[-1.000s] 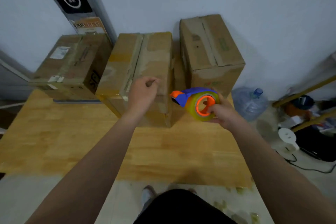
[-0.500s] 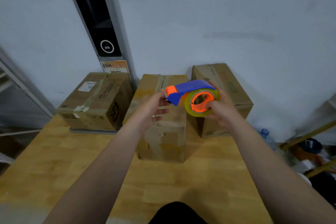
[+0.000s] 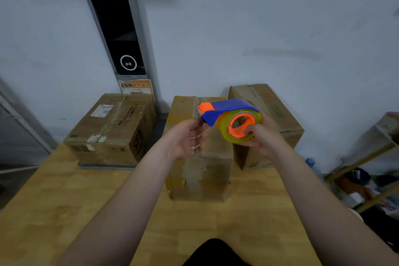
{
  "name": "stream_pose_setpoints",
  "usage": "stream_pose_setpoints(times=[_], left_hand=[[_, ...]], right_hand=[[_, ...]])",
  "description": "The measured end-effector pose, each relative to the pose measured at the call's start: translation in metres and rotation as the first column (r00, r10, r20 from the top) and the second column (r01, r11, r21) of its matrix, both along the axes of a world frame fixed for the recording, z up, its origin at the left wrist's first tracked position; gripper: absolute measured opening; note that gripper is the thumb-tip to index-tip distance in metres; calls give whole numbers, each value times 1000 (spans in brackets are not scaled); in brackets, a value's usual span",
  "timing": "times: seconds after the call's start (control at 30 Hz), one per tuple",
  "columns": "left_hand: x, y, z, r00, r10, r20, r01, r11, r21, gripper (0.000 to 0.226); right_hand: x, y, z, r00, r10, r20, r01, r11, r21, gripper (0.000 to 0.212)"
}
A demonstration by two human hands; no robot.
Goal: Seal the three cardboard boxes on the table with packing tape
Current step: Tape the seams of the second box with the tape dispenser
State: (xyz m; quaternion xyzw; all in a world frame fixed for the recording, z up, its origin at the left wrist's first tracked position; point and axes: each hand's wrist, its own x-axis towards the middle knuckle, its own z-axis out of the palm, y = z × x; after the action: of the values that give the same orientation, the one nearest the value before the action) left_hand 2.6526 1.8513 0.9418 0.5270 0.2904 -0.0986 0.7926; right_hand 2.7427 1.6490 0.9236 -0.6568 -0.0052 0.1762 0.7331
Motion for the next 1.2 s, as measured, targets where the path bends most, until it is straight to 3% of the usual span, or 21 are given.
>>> stream_pose_setpoints(times=[0.13,0.3,0.43,0.6,0.73,0.83,0.97,1.03,1.2], left_hand=[[0,11,-5,1000,12,-3,-12,1000,-13,26],[-4,20,-9,999,35,2,-35,999,17,17],[-2,28,-19,996,88,18,-90,984,151,13],[0,46,-41,996,82,46,-92,948,305,11],[-2,64,-56,997,81,6,-80,972,219,12],[-2,74,-61,998,59,-17,-55,987,154,14],[4,82,-60,997,81,-21,-77,988,131,14],[9,84,-63,995,99,-17,-94,979,183,11],[19,81,-89,990,136,48,-143,903,406,21]], right_hand=[[-4,6,-3,1000,-15,2,15,1000,-2,67],[-11,14,-6,1000,-12,13,13,999,-44,71],[-18,22,-6,998,14,53,-7,992,-127,58],[-23,33,-14,988,100,121,-67,967,-246,62],[-24,40,-24,966,160,204,-66,912,-404,54],[-21,42,-31,924,197,327,-11,870,-492,51],[-15,41,-41,844,315,433,-101,888,-449,88],[-15,40,-44,784,396,478,-151,868,-472,94],[-6,42,-56,689,454,565,-104,833,-543,81]])
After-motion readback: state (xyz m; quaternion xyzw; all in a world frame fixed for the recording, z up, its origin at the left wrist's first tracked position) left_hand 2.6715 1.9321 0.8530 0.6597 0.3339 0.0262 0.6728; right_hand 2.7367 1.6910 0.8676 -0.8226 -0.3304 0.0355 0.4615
